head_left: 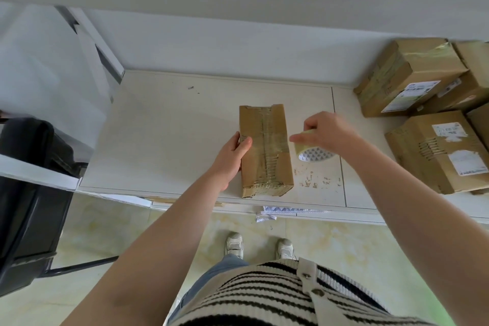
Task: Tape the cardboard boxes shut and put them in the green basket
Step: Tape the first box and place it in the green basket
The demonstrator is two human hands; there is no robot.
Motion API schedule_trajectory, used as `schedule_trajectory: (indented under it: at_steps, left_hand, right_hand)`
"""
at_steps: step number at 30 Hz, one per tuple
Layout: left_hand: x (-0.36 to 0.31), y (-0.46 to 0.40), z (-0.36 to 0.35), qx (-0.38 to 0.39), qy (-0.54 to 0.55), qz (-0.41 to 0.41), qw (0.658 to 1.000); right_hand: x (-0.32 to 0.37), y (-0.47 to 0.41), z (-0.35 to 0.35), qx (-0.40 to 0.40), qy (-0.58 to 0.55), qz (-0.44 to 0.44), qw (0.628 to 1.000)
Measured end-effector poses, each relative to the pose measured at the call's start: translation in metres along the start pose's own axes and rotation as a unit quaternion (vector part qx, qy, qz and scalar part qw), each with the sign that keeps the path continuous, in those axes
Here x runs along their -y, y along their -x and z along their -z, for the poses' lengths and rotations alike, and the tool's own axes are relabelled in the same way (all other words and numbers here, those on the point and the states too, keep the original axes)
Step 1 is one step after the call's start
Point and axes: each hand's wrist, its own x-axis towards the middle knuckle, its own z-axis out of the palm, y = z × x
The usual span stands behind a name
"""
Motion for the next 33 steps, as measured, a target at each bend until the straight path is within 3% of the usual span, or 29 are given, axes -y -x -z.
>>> schedule_trajectory:
  at_steps: [5,8,12,15,17,22,29,33]
  left_hand:
    - [-0.001,0.0,0.001,0.009,-0.023,-0.006,1.0]
    - [-0.005,-0.001,-0.006,-0.037,-0.153,-0.042,0.987]
    - [-0.018,-0.003,-0.042,-0.184,-0.427,-0.153,0.872]
    - [-0.015,-0.01,-0.06,-0.18,-0.59,-0.156,0.771]
    - [-0.012,-0.016,-0.059,-0.17,-0.629,-0.136,0.746]
    - [-0.01,-0.013,-0.035,-0.156,-0.601,-0.137,0.772]
    - [-0.024,-0.008,0.009,-0.094,-0.432,0.062,0.895]
    - [-0.024,-0.004,0.017,-0.088,-0.323,0.066,0.94]
  right_hand:
    - [-0.012,-0.007,-0.025,0.037,-0.09,-0.009,0.995]
    - [-0.013,-0.009,-0.026,0.045,-0.102,-0.003,0.994]
    - [-0.013,-0.011,-0.025,0.039,-0.079,-0.001,0.996]
    - [-0.014,-0.01,-0.028,0.032,-0.083,0.003,0.996]
    - [-0.013,-0.01,-0.029,0.028,-0.084,0.004,0.996]
    - [-0.013,-0.001,-0.035,0.024,-0.162,0.047,0.985]
    - [0.018,0.008,-0.027,0.055,-0.318,0.111,0.94]
    - [0.028,0.007,-0.023,0.051,-0.265,0.132,0.954]
